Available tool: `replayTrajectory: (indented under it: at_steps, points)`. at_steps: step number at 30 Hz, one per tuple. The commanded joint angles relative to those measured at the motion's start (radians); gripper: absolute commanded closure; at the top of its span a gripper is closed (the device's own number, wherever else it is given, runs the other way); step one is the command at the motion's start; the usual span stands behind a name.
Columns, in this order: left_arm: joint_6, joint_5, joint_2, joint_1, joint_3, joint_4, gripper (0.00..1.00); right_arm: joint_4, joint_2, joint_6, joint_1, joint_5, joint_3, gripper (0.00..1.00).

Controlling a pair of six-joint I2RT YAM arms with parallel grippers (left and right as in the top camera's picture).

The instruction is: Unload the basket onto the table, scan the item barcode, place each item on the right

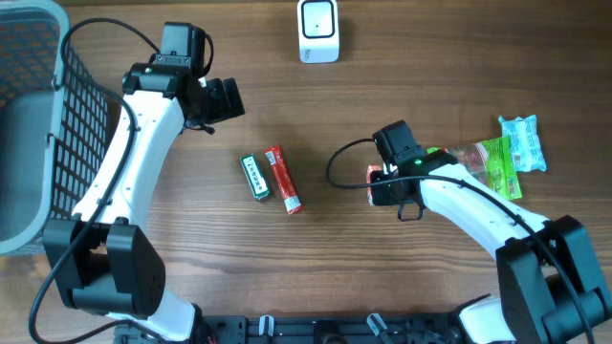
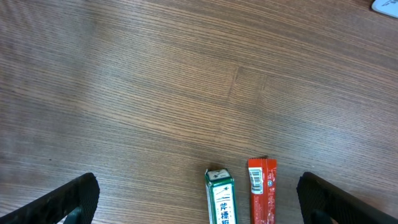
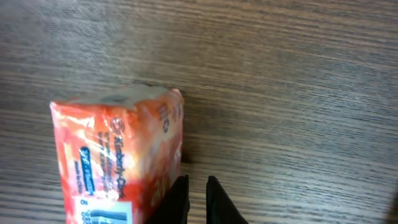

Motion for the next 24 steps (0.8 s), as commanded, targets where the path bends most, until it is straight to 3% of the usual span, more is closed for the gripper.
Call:
replayTrajectory:
  at_steps: [1,5,9,10,11,12,15,24]
  points:
    - [0.005,-0.013,0.006,0.001,-0.005,0.003,0.0,-0.034,-0.033,-0.047,-0.005,0.044,0.059,0.82]
    - [0.005,-0.013,0.006,0.001,-0.005,0.003,0.0,-0.107,-0.072,-0.051,-0.005,0.083,0.137,0.69]
    - [0.005,-0.013,0.006,0.001,-0.005,0.003,0.0,-0.196,-0.1,-0.052,-0.005,0.089,0.208,0.67]
    - [0.005,-0.013,0.006,0.001,-0.005,0.003,0.0,-0.22,-0.111,-0.055,-0.005,0.089,0.22,0.62]
    - [0.005,-0.013,0.006,0.001,-0.005,0.003,0.0,-0.226,-0.118,-0.053,-0.005,0.087,0.221,0.5]
    - [0.005,-0.013,0.006,0.001,-0.005,0.003,0.0,-0.23,-0.123,-0.049,-0.005,0.08,0.221,0.31]
    - [0.005,-0.013,0.006,0.001,-0.005,0.003,0.0,-0.227,-0.121,-0.05,-0.004,-0.051,0.219,0.02]
    - [0.005,-0.013,0.006,0.001,-0.005,0.003,0.0,-0.199,-0.117,-0.013,-0.004,-0.089,0.157,0.0]
